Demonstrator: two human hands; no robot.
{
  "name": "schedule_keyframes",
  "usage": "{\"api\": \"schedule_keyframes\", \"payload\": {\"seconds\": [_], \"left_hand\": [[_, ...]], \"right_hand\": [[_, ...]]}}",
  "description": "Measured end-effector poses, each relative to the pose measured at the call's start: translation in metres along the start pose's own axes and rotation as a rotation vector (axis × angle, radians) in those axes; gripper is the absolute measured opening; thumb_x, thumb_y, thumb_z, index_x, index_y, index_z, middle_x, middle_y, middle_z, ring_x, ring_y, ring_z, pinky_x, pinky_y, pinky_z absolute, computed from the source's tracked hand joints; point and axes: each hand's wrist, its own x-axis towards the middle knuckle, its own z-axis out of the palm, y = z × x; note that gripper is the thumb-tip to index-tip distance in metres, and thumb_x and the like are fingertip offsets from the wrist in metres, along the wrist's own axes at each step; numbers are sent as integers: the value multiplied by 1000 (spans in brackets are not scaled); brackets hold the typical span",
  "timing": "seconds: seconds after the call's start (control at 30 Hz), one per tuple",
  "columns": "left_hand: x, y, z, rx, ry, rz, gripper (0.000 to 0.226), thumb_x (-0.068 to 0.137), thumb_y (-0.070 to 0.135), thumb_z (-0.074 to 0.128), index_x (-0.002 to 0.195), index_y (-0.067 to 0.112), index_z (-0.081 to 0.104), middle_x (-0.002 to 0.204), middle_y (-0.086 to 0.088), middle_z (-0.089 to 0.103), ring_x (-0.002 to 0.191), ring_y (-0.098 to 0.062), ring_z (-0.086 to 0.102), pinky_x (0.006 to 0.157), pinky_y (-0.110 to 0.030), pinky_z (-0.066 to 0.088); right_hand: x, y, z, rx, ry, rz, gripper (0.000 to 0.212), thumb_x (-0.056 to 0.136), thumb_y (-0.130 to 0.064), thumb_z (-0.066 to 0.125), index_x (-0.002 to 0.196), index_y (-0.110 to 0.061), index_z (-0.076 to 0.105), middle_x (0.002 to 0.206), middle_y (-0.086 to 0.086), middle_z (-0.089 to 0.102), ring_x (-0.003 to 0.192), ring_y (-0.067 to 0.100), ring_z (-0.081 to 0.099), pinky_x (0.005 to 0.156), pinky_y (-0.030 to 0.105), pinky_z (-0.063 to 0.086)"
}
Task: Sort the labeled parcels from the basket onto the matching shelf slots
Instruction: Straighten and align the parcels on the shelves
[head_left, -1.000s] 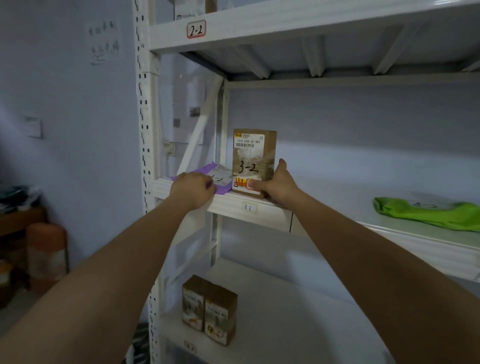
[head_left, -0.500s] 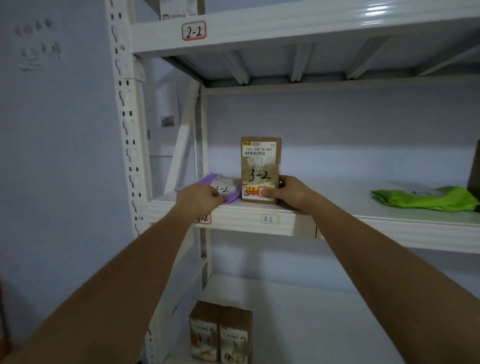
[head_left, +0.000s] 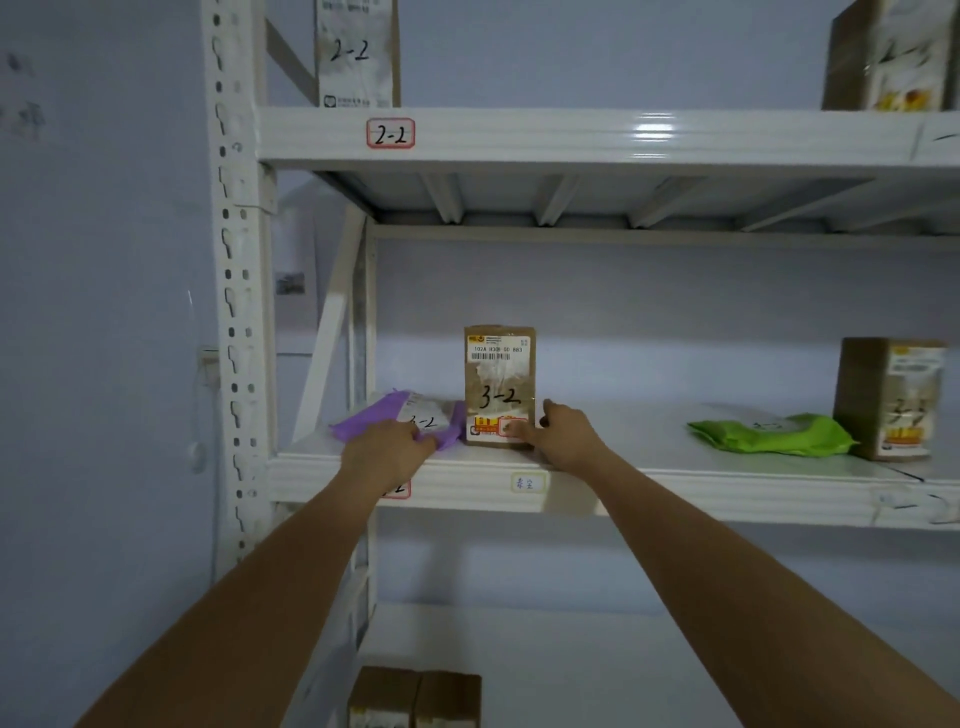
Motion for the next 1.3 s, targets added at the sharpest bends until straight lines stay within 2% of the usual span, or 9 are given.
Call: {"api": "schedule_keyframes", "payload": {"seconds": [0.13, 0.27, 0.4, 0.5, 0.63, 0.77, 0.93, 1.1, 1.3], "left_hand": [[-19, -1, -2, -91, 192, 35, 47, 95, 39, 39, 132, 14, 50, 137, -9, 51, 123, -28, 48, 98, -37, 42], [-50, -4, -6, -77, 526, 83, 32, 89, 22, 51, 111, 1, 61, 108, -18, 61, 102, -34, 54, 82, -39, 44], [-83, -9, 5, -49, 593, 127, 29, 81, 25, 45, 89, 1, 60, 88, -18, 60, 84, -36, 55, 69, -40, 42], [-107, -15, 33, 4, 555, 160, 34, 77, 30, 36, 73, 4, 58, 71, -14, 57, 66, -32, 55, 57, -36, 44], [-141, -22, 78, 4, 407, 168, 24, 81, 23, 45, 74, 4, 59, 69, -11, 57, 63, -29, 56, 57, -35, 49], [-166, -29, 121, 35, 170, 83, 30, 93, 27, 48, 111, 7, 59, 105, -10, 62, 98, -27, 58, 81, -34, 42], [-190, -44, 171, -185, 29, -139, 48, 95, 28, 45, 140, 10, 38, 141, -8, 45, 126, -25, 45, 102, -37, 36], [-199, -84, 238, -495, -16, -392, 78, 86, 35, 63, 148, 14, 20, 148, -6, 36, 132, -24, 41, 106, -40, 39], [-187, -132, 295, -537, -239, -436, 96, 80, 31, 73, 150, 13, 10, 154, -9, 25, 139, -27, 31, 109, -40, 33]], "right_hand": [[-23, 3, -6, 97, 175, -40, 53, 94, -35, 52, 133, 1, 45, 129, 17, 55, 116, 29, 54, 91, 32, 41], [-47, 13, 1, 89, 315, -128, 36, 92, -26, 54, 119, -2, 55, 118, 13, 58, 107, 25, 55, 85, 28, 42], [-73, 18, 19, 11, 444, -286, 22, 86, -13, 55, 106, -2, 60, 109, 13, 58, 103, 28, 52, 85, 38, 44], [-96, 26, 41, -226, 511, -503, 15, 75, -11, 58, 87, -5, 64, 87, 12, 61, 81, 32, 57, 69, 36, 44], [-124, 48, 86, -215, 284, -585, 19, 74, -10, 58, 91, -6, 67, 89, 11, 65, 83, 33, 62, 71, 37, 48], [-143, 70, 134, -183, -28, -359, 40, 93, -21, 48, 130, -9, 51, 133, 7, 51, 124, 25, 45, 98, 35, 38], [-169, 94, 193, -68, -225, -126, 58, 96, -29, 47, 147, -11, 27, 151, 7, 32, 139, 23, 29, 110, 34, 32], [-175, 107, 257, 157, -277, 75, 85, 90, -28, 60, 152, -13, 3, 157, 6, 17, 144, 23, 20, 114, 32, 25], [-173, 132, 312, 374, -255, 373, 108, 81, -26, 72, 150, -8, -9, 158, 11, 14, 143, 27, 24, 114, 36, 28]]}}
